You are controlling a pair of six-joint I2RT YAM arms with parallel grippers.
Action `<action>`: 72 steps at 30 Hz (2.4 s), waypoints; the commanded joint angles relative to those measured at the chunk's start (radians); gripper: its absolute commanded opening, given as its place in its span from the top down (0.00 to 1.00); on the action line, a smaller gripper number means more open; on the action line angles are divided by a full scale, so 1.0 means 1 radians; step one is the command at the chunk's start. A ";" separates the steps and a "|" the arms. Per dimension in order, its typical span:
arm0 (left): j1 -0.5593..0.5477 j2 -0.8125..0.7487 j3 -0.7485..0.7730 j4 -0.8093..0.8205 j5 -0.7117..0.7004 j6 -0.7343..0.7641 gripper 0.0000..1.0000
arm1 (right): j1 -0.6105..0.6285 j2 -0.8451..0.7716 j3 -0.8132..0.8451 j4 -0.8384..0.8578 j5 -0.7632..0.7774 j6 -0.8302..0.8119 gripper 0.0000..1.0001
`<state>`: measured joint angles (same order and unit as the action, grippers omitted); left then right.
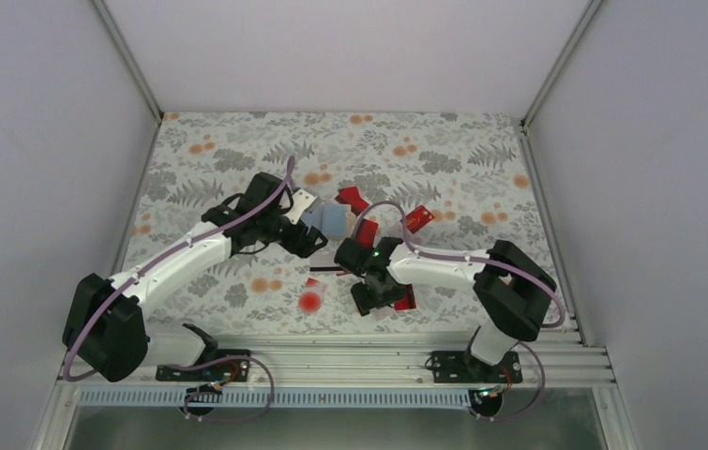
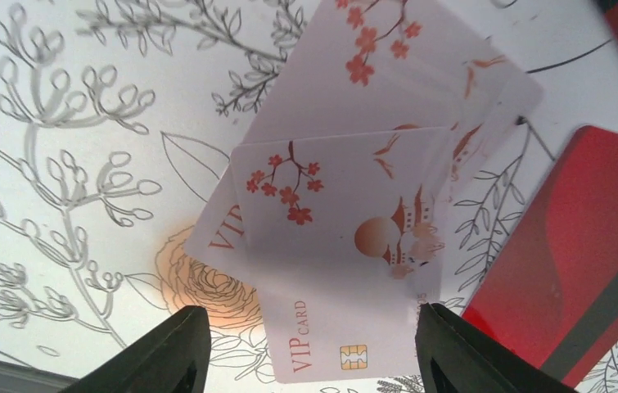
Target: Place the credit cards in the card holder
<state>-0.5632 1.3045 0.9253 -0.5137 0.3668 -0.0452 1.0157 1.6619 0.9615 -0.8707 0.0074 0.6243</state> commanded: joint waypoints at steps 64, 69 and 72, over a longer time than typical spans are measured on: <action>-0.090 0.128 -0.103 -0.068 0.284 -0.427 0.28 | -0.316 -0.248 -0.264 0.345 -0.649 -0.034 0.33; -0.146 0.137 -0.052 -0.141 0.129 -0.526 0.33 | -0.341 -0.249 -0.260 0.326 -0.668 -0.079 0.33; -0.191 0.166 0.031 -0.270 -0.040 -0.508 0.25 | -0.343 -0.265 -0.261 0.323 -0.670 -0.085 0.31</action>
<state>-0.7109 1.4441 0.8528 -0.6502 0.5415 -0.5014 0.6815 1.4288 0.7059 -0.5613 -0.6258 0.5709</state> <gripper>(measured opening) 0.692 0.679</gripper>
